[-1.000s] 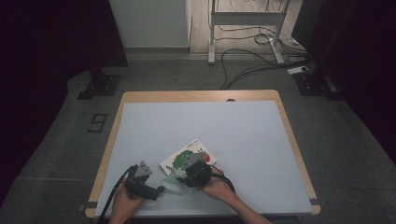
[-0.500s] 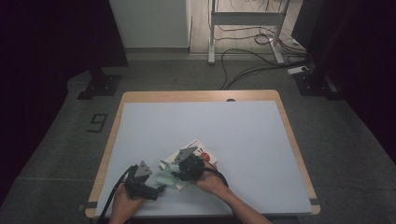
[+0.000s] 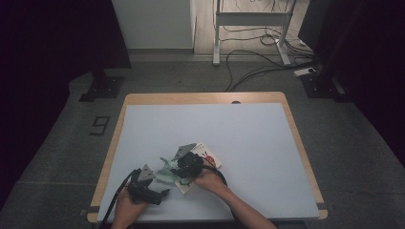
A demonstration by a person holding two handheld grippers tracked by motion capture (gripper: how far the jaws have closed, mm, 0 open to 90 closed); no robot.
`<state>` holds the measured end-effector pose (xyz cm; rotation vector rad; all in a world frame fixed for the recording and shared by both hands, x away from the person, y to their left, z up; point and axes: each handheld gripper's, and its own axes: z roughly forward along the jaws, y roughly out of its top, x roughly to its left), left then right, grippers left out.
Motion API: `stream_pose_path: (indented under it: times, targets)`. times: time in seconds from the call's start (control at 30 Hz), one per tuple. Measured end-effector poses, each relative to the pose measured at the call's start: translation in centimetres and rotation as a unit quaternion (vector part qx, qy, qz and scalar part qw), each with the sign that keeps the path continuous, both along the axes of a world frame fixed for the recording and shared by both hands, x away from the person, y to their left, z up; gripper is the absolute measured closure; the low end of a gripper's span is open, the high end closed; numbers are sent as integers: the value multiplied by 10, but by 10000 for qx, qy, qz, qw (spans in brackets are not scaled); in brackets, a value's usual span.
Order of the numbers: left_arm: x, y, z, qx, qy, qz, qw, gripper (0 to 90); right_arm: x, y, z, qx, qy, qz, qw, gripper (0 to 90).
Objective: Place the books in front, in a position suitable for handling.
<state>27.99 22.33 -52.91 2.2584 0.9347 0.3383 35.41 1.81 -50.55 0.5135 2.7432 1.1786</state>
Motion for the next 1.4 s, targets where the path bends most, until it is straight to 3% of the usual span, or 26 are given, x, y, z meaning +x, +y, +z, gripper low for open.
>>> stream_pose_path:
  times: [0.3, 0.53, 0.93, 1.4]
  targets:
    - [0, 0, 0, 9, -4, -3, 10000, 0, 10, 6, -1, 51, 10, -81, 10000, 697]
    - [0, 0, 0, 4, 1, -4, 10000, 0, 18, 0, -2, 55, -27, -182, 9998, 697]
    - [0, 0, 0, -4, 1, 0, 10000, 0, 42, -29, -4, 66, -43, -669, 9977, 696]
    - [0, 0, 0, 3, 1, -2, 10000, 0, 70, -68, -7, 87, -112, -1281, 9917, 696]
